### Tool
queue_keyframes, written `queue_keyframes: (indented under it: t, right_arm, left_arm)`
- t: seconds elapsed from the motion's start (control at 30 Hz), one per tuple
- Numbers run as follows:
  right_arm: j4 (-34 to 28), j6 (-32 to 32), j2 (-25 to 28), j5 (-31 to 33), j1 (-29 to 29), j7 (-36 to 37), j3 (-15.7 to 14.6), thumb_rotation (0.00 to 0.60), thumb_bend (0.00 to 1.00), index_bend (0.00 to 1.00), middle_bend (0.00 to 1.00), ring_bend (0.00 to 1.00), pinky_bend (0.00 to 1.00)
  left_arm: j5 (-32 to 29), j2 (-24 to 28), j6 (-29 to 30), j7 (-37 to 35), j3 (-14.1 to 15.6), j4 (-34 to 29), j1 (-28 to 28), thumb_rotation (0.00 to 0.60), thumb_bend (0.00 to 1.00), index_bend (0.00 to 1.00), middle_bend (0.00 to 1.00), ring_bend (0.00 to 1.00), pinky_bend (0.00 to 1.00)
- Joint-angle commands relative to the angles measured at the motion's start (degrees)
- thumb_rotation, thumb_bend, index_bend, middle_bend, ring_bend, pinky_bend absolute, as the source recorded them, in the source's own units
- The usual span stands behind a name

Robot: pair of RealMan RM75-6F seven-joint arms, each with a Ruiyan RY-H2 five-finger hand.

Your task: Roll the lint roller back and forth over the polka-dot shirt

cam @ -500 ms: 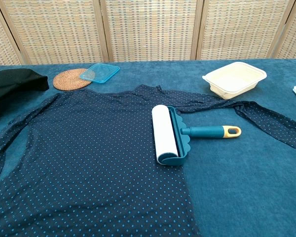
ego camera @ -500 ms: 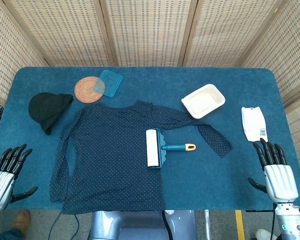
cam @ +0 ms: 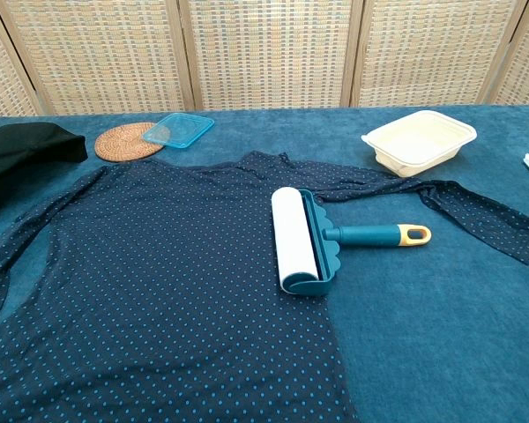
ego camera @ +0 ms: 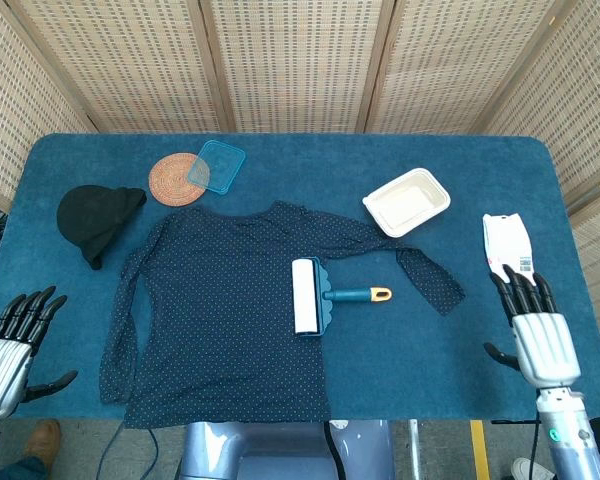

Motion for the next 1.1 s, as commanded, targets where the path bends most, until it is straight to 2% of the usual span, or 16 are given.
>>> queue_keyframes:
  t: [0.03,0.07,0.1,0.17,0.3,0.37,0.43,0.5,0.63,0.73,0.87,1.1]
  right_arm:
    - [-2.2,-11.2,0.4,6.3,8.0,-6.5,4.7,0.6,0.0,0.0,0.82,0.9,0.91]
    - [-2.7,-13.7,0.5,8.2,9.8,-8.4,5.6,0.6,0.0,0.0,0.86,0.95,0.97]
    - [-2.9,-15.7,0.2,9.7,11.6,-10.5,6.3,0.6,0.0,0.0,0.89,0.97,0.99]
    - [-3.4,-19.9,-0.9,14.1,14.9,-13.2,7.5,0.6,0.0,0.0,0.94,1.0,1.0]
    - [-4.4,-25.5,-2.8,22.1,19.2,-14.2,9.2,0.6,0.0,0.0,0.98,1.0,1.0]
    - [-2.8,-28.9,-6.0,28.9,23.8,-17.9,9.9,0.6,0.0,0.0,0.99,1.0,1.0]
    - [-2.1,-29.0,-7.9,33.2,26.1,-21.2,9.9,0.6,0.0,0.01,0.99,1.0,1.0]
    - [-1.8,-28.8,-11.2,38.8,29.3,-25.1,9.4,0.6,0.0,0.06,1.0,1.0,1.0]
    - [0.1,-25.8,-16.6,46.6,33.9,-31.1,8.5,0.6,0.01,0.24,1.0,1.0,1.0]
    - [3.1,-22.3,-20.8,48.0,36.1,-34.3,7.3,0.6,0.1,0.32,1.0,1.0,1.0]
    - [5.7,-20.1,-24.3,50.3,37.6,-35.4,6.6,0.6,0.21,0.36,1.0,1.0,1.0]
    - [10.2,-18.3,-28.1,51.6,38.7,-36.1,5.1,0.6,0.32,0.41,1.0,1.0,1.0]
  left_arm:
    - [-1.6,-0.4,-2.1,0.9,-0.5,-0.3,-1.0,0.6,0.0,0.0,0.0,0.0,0.0]
    - [-2.0,-0.5,-2.5,1.2,-0.6,-0.3,-1.2,0.6,0.0,0.0,0.0,0.0,0.0]
    - [-2.5,-0.6,-2.9,1.5,-0.8,-0.3,-1.4,0.6,0.0,0.0,0.0,0.0,0.0]
    - [-3.6,-0.8,-3.8,1.8,-1.2,-0.4,-1.8,0.6,0.0,0.0,0.0,0.0,0.0]
    - [-5.3,-1.0,-4.7,2.2,-2.0,-0.3,-2.3,0.6,0.0,0.0,0.0,0.0,0.0]
    - [-6.7,-1.1,-5.5,1.8,-2.3,0.0,-2.7,0.6,0.0,0.0,0.0,0.0,0.0]
    - [-7.1,-1.0,-5.9,1.6,-2.5,0.1,-2.9,0.6,0.0,0.0,0.0,0.0,0.0]
    - [-7.7,-0.9,-6.2,1.1,-2.7,0.2,-3.1,0.6,0.0,0.0,0.0,0.0,0.0]
    - [-8.5,-0.8,-6.7,0.7,-2.9,0.4,-3.3,0.6,0.0,0.0,0.0,0.0,0.0]
    - [-8.7,-0.6,-6.6,0.4,-2.9,0.6,-3.3,0.6,0.0,0.0,0.0,0.0,0.0]
    - [-8.9,-0.6,-6.9,0.1,-2.9,0.8,-3.4,0.6,0.0,0.0,0.0,0.0,0.0]
    - [-8.7,-0.7,-7.0,0.4,-2.7,0.7,-3.6,0.6,0.0,0.0,0.0,0.0,0.0]
